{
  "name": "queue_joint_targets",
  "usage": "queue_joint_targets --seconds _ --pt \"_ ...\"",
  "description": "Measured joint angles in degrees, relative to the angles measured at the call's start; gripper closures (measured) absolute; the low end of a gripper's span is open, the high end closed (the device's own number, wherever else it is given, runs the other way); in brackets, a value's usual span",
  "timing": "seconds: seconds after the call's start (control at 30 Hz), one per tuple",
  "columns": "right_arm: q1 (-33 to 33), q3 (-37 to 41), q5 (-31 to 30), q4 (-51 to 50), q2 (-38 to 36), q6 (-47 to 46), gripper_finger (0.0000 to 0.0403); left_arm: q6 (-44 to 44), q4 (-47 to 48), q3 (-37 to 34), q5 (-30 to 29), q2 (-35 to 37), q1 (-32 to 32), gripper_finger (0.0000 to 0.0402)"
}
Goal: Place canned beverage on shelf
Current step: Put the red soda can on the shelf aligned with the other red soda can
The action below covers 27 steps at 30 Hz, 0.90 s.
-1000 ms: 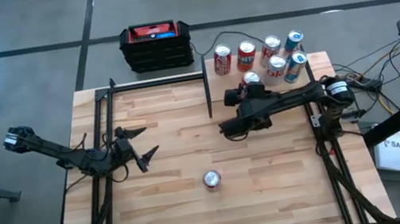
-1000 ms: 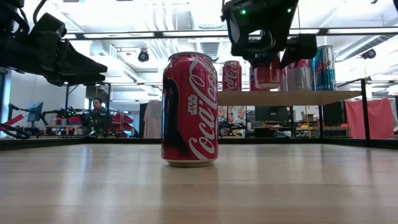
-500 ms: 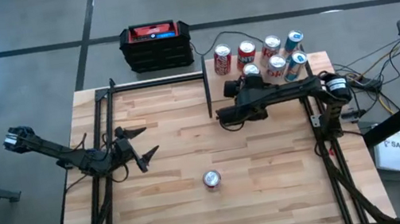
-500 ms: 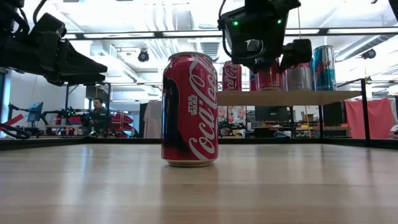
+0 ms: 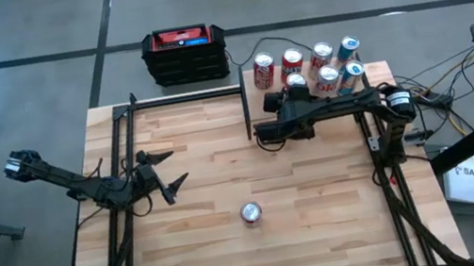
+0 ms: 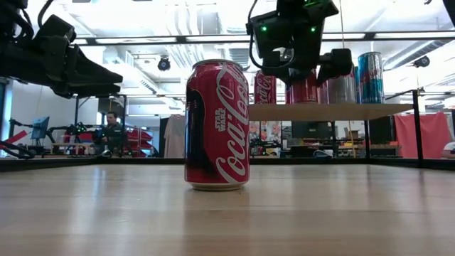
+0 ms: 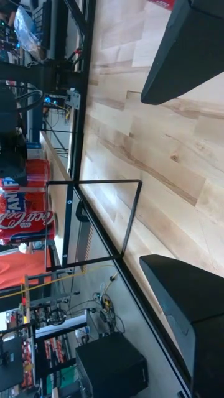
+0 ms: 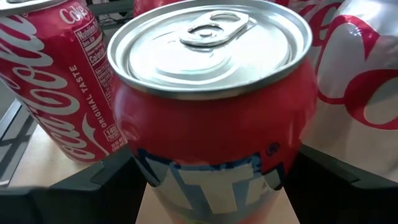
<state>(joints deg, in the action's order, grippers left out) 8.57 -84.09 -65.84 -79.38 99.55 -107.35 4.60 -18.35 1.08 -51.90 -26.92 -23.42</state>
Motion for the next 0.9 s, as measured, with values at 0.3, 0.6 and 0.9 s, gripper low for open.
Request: queue_joint_targets --seconds 0.3,0.6,0.9 --pt "0.1 0.0 0.9 0.0 0.0 0.0 0.0062 0.0 0.0 0.0 0.0 0.0 0.0 0.0002" --pt "0.3 0.0 2.9 -1.0 0.0 0.0 0.0035 0.0 0.0 0.0 0.0 0.0 0.0 0.0002" --pt "0.2 0.0 7.5 -1.1 0.0 1.0 0.0034 0.0 0.0 0.0 0.0 0.0 0.0 0.0002"
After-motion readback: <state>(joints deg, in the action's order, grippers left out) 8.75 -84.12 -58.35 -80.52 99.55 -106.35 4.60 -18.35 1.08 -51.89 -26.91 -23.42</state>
